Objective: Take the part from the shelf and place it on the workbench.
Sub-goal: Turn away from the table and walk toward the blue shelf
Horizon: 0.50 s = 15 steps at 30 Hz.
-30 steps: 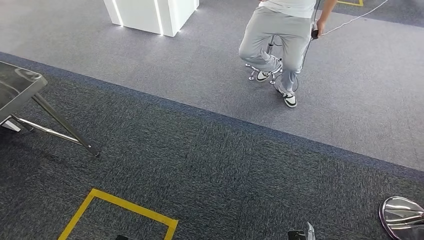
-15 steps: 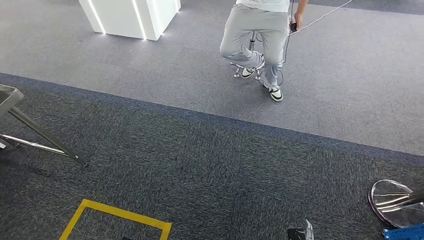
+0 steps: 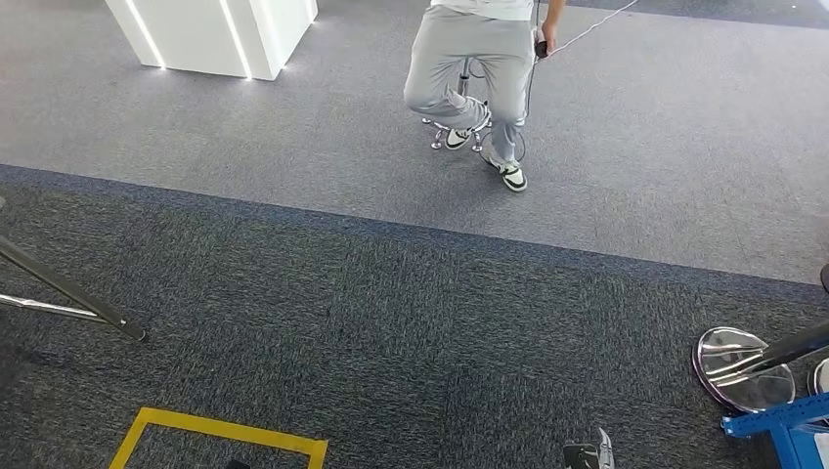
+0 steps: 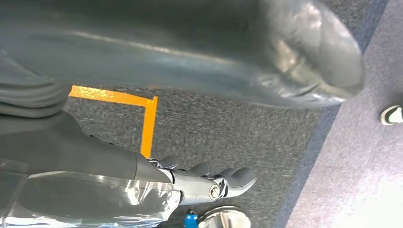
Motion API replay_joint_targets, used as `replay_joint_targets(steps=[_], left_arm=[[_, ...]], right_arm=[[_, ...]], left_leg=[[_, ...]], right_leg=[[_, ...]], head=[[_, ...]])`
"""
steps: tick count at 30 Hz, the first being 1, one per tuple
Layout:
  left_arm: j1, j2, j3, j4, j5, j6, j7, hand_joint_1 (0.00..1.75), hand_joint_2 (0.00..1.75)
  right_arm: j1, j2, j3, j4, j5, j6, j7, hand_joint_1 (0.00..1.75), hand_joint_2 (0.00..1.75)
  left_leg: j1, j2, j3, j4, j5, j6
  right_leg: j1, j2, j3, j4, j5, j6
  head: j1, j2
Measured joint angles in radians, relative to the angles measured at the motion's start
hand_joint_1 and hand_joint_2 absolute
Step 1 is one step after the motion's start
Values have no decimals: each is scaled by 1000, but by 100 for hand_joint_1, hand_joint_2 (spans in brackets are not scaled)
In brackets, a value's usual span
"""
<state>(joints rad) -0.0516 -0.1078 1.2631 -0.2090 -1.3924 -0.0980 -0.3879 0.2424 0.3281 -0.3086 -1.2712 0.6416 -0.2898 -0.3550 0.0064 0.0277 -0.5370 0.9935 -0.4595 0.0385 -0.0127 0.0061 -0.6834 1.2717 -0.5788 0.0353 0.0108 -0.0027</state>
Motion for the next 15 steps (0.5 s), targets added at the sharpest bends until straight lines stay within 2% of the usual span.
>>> replay_joint_targets(steps=[2, 3, 4, 5, 7, 9, 10, 11, 13, 14, 15], left_arm=[[0, -1, 0, 0, -2, 5, 2, 0, 0], [0, -1, 0, 0, -2, 7, 4, 0, 0], [0, -2, 0, 0, -3, 10, 5, 0, 0], [-1, -2, 0, 0, -3, 11, 6, 0, 0], [-2, -2, 0, 0, -4, 12, 8, 0, 0], [-2, -1, 0, 0, -4, 12, 12, 0, 0], [-2, -1, 0, 0, -4, 12, 14, 0, 0], [-1, -1, 0, 0, -4, 12, 15, 0, 0], [1, -1, 0, 0, -6, 12, 18, 0, 0], [2, -1, 0, 0, -7, 13, 19, 0, 0], [3, -1, 0, 0, -8, 13, 19, 0, 0]], right_arm=[[0, 0, 0, 1, -1, -4, -4, 0, 0], [0, 0, 0, 2, -1, -7, -7, 0, 0], [-1, 0, 0, 2, -1, -10, -10, 0, 0], [-1, 0, 0, 3, -1, -14, -12, 0, 0], [-1, 0, 1, 5, -1, -18, -15, 0, 0], [-2, 1, 1, 7, -3, -21, -17, 0, 0], [-2, 1, 3, 8, -4, -23, -19, 0, 0], [-2, 2, 4, 9, -7, -26, -21, 0, 0], [-2, 2, 7, 13, -14, -33, -27, 0, 0], [-2, 2, 8, 15, -18, -36, -29, 0, 0], [-2, 2, 8, 16, -23, -37, -32, 0, 0]], left_leg=[[0, 10, 3, 2, -4, -5], [-2, 14, 5, 4, -6, -10], [-3, 18, 6, 6, -8, -16], [-4, 21, 7, 7, -10, -22], [-4, 29, 9, 5, -11, -35], [1, 18, 1, 27, -30, -46], [2, 6, -15, 65, -55, -51], [4, -7, -41, 125, -90, -54], [4, -17, -105, 261, -152, -57], [4, -18, -124, 299, -159, -57], [4, -18, -124, 297, -145, -56]], right_leg=[[-2, -21, 69, -136, 69, -2], [0, -34, 103, -202, 94, -5], [2, -42, 125, -246, 107, -9], [6, -45, 132, -264, 109, -14], [9, -31, 129, -267, 112, -25], [7, -21, 130, -275, 118, -39], [5, -16, 130, -278, 122, -45], [5, -12, 130, -279, 123, -50], [8, 0, 127, -278, 124, -53], [10, 7, 126, -276, 124, -54], [11, 15, 126, -275, 124, -54]], head=[[0, 0], [0, 0], [-1, 0], [-1, 0], [-1, 0], [-3, 0], [-4, 0], [-6, 0], [-8, 0], [-8, 0], [-8, 0]])
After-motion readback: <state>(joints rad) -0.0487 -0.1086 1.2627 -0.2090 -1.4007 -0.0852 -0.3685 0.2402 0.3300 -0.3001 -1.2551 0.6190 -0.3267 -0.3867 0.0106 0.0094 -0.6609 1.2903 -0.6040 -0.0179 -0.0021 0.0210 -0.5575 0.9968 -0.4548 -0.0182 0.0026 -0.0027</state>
